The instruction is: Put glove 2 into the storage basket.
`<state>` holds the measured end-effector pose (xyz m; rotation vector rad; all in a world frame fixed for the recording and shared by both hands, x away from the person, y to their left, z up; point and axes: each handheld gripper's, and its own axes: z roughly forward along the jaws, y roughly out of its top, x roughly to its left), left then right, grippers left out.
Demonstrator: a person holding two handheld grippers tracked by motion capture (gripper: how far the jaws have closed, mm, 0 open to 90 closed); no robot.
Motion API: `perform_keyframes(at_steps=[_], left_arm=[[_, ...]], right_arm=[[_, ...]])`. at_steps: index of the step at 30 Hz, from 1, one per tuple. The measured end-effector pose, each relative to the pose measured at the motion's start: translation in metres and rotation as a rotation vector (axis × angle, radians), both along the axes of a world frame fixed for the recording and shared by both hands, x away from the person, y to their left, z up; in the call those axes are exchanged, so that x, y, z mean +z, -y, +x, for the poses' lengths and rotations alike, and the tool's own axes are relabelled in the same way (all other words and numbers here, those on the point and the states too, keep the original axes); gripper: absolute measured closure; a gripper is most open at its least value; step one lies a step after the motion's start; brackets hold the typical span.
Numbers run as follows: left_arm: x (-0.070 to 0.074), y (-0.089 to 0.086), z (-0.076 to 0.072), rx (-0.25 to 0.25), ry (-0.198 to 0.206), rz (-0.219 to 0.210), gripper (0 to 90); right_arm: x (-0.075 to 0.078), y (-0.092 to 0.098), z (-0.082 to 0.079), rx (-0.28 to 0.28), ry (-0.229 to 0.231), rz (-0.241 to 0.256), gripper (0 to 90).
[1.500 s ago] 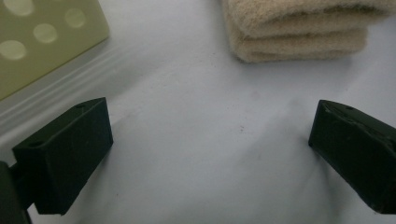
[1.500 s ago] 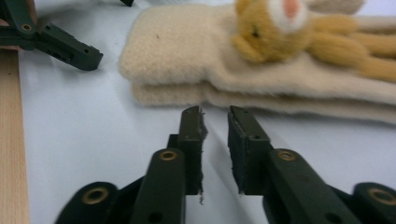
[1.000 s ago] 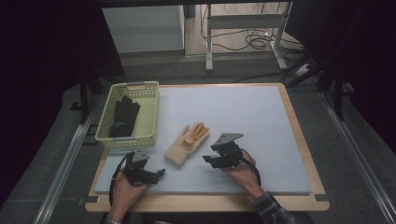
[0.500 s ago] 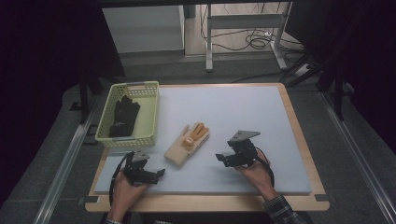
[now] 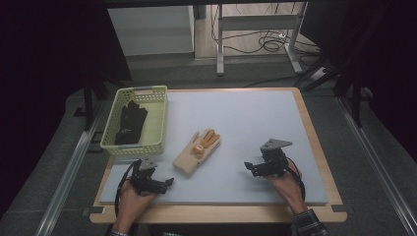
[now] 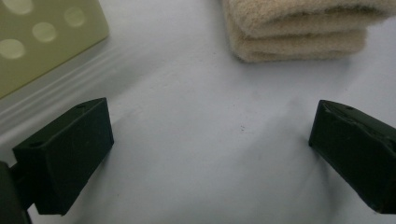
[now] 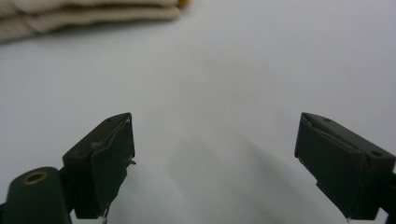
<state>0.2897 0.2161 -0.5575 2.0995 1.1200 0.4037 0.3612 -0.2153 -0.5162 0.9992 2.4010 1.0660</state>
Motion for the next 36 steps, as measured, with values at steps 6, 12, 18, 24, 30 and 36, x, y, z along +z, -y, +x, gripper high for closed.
perform_keyframes(at_steps=[6, 12, 18, 24, 30, 36], left_arm=[[0.000, 0.000, 0.000, -0.001, -0.001, 0.000, 0.0], [0.000, 0.000, 0.000, -0.003, -0.003, 0.001, 0.0], [0.002, 0.000, 0.001, -0.021, -0.014, 0.011, 0.0], [0.007, 0.005, 0.002, 0.002, -0.043, 0.036, 1.1], [0.019, 0.016, 0.003, -0.040, -0.058, 0.043, 1.3], [0.036, 0.027, 0.010, -0.075, -0.073, 0.020, 0.2]], right_arm=[[-0.014, 0.026, -0.003, -0.060, 0.000, -0.019, 9.6], [-0.015, 0.034, 0.000, -0.088, -0.027, -0.031, 8.6], [-0.016, 0.032, -0.002, -0.088, -0.012, -0.054, 8.6], [-0.017, 0.032, -0.002, -0.088, -0.009, -0.055, 8.6], [-0.017, 0.032, -0.002, -0.088, -0.007, -0.056, 8.6], [-0.017, 0.032, -0.002, -0.088, -0.007, -0.056, 8.6]])
